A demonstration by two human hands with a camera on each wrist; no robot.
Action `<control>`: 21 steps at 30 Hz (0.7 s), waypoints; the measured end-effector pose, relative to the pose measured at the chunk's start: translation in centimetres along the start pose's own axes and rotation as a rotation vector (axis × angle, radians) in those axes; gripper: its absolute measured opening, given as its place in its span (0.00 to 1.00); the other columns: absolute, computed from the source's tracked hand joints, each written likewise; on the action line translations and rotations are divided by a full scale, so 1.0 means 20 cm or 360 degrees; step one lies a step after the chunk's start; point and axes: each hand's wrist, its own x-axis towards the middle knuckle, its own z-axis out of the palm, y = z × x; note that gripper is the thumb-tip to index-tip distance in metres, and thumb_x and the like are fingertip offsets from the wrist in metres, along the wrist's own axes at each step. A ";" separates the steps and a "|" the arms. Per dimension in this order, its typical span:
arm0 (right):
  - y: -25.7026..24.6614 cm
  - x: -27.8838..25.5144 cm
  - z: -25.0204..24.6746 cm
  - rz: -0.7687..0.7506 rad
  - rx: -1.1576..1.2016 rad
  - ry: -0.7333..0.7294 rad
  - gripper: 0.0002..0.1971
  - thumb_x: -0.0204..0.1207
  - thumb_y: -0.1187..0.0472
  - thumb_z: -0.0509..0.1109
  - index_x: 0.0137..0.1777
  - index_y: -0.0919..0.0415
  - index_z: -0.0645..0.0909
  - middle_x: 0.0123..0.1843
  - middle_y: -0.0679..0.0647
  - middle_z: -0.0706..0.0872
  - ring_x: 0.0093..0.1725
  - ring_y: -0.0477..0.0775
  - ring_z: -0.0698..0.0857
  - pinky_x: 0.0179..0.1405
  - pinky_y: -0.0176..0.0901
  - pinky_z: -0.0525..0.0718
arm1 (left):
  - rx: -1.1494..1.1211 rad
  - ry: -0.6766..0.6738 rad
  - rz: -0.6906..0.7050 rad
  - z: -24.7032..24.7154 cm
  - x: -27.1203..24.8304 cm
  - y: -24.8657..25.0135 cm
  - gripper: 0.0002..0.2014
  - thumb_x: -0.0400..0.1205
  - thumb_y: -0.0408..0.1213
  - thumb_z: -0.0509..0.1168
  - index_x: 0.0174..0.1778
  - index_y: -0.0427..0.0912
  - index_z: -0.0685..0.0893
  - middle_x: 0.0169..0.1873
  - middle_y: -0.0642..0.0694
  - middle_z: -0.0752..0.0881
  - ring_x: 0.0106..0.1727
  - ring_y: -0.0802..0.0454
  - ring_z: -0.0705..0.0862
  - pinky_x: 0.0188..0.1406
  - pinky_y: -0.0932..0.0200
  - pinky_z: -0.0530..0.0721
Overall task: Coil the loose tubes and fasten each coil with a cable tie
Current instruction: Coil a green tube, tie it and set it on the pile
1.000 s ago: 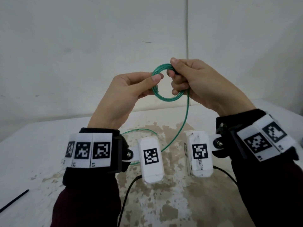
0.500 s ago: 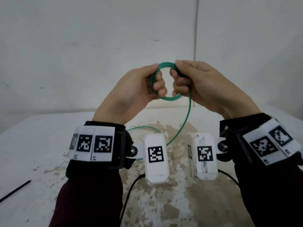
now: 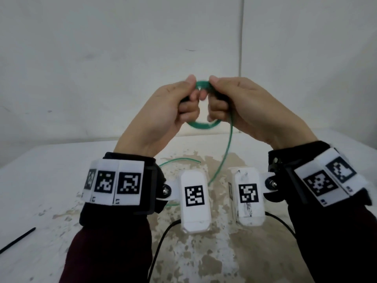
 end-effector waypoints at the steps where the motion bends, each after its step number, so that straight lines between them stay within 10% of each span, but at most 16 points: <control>1: 0.00 0.00 0.00 -0.0007 0.0082 0.0026 0.19 0.88 0.58 0.50 0.41 0.64 0.78 0.25 0.49 0.68 0.26 0.48 0.71 0.35 0.35 0.78 | -0.0065 0.0050 0.0041 -0.01 0.00 0.01 0.19 0.90 0.39 0.48 0.32 0.40 0.69 0.23 0.52 0.67 0.22 0.58 0.60 0.26 0.66 0.60; 7: 0.01 0.00 -0.02 -0.0077 0.0006 0.0004 0.18 0.89 0.58 0.49 0.40 0.61 0.75 0.25 0.45 0.62 0.25 0.47 0.61 0.37 0.39 0.71 | -0.0153 -0.0084 -0.0053 0.01 0.00 0.01 0.19 0.88 0.41 0.50 0.31 0.40 0.73 0.31 0.44 0.61 0.21 0.57 0.64 0.24 0.66 0.68; 12: 0.01 0.02 0.01 -0.0068 0.0235 0.0083 0.19 0.88 0.56 0.50 0.43 0.62 0.78 0.26 0.51 0.73 0.29 0.49 0.77 0.41 0.38 0.78 | -0.0111 0.0043 0.0092 0.02 0.01 0.00 0.20 0.90 0.41 0.46 0.33 0.41 0.70 0.23 0.51 0.63 0.22 0.57 0.61 0.33 0.65 0.72; 17: 0.02 0.01 0.01 -0.0024 0.0145 0.0036 0.19 0.88 0.56 0.50 0.40 0.62 0.75 0.25 0.48 0.60 0.24 0.47 0.63 0.33 0.35 0.74 | -0.0081 -0.0046 -0.0037 0.02 0.00 0.01 0.18 0.89 0.40 0.48 0.33 0.41 0.69 0.33 0.42 0.56 0.20 0.58 0.62 0.23 0.67 0.65; 21: 0.01 0.02 0.01 0.0049 0.0216 0.0099 0.20 0.88 0.57 0.50 0.42 0.63 0.79 0.26 0.51 0.71 0.28 0.49 0.74 0.37 0.38 0.82 | -0.0048 0.0095 0.0072 0.01 0.00 0.00 0.20 0.90 0.41 0.47 0.31 0.42 0.68 0.23 0.51 0.61 0.21 0.58 0.58 0.24 0.64 0.57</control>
